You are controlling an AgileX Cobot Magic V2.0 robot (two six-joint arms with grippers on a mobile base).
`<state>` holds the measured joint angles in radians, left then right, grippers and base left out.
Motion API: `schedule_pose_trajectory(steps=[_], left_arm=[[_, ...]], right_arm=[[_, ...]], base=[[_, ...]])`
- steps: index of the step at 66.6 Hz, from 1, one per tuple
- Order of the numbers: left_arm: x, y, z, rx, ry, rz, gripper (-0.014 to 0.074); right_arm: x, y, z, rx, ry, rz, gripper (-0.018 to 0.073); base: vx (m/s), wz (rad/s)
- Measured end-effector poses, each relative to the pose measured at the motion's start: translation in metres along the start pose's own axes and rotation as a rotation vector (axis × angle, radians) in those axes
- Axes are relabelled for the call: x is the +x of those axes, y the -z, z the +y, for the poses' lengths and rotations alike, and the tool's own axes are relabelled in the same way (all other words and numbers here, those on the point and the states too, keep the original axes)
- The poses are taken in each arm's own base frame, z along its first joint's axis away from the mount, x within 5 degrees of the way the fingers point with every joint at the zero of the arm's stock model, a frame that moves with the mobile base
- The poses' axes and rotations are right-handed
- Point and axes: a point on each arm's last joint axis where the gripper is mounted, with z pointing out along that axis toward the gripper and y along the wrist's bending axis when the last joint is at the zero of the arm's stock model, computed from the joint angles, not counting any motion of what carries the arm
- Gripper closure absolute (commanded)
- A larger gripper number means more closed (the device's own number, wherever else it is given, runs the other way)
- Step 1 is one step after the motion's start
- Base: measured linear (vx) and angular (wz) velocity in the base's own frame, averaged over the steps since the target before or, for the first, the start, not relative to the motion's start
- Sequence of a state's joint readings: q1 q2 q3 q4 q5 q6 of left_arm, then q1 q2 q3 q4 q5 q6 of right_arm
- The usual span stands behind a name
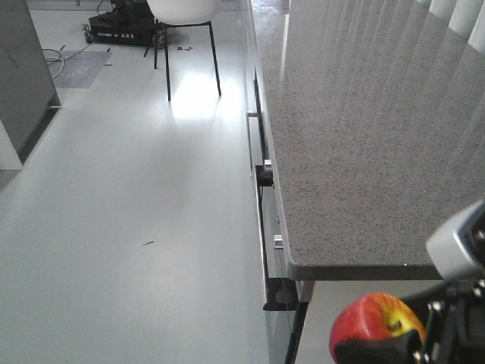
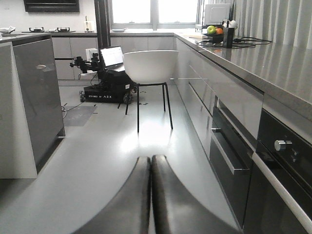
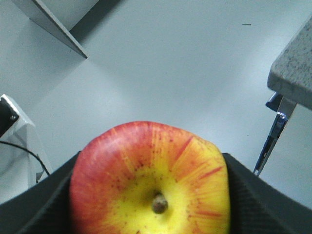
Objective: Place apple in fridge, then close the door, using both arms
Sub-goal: 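Drive the base backward away from the counter holding the apple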
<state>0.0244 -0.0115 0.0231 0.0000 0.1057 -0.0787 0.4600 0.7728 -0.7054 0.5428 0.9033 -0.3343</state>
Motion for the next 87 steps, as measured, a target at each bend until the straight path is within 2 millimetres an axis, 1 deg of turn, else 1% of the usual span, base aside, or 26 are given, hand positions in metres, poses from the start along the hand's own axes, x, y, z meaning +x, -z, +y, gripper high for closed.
schedule_pose_trajectory(steps=[5, 17, 29, 36, 87], left_arm=[[0.0000, 0.0000, 0.0000, 0.000, 0.000, 0.000, 0.0603], [0.0000, 0.0000, 0.0000, 0.000, 0.000, 0.000, 0.0603], [0.0000, 0.0000, 0.0000, 0.000, 0.000, 0.000, 0.0603], [0.0000, 0.0000, 0.0000, 0.000, 0.000, 0.000, 0.0603], [0.0000, 0.0000, 0.0000, 0.000, 0.000, 0.000, 0.0603]], right_arm=[[0.0057, 0.0027, 0.0015, -0.005, 0.003, -0.002, 0.0401], [0.0082, 0.0044, 0.0044, -0.029, -0.008, 0.004, 0.0370], [0.0087, 0.0045, 0.0049, -0.034, -0.010, 0.010, 0.0265], [0.0087, 0.0045, 0.0049, -0.034, -0.010, 0.010, 0.0223], [0.0080, 0.0045, 0.0048, -0.033, -0.011, 0.002, 0.0224]], base=[[0.00, 0.00], [0.00, 0.00], [0.00, 0.00], [0.00, 0.00], [0.00, 0.00]])
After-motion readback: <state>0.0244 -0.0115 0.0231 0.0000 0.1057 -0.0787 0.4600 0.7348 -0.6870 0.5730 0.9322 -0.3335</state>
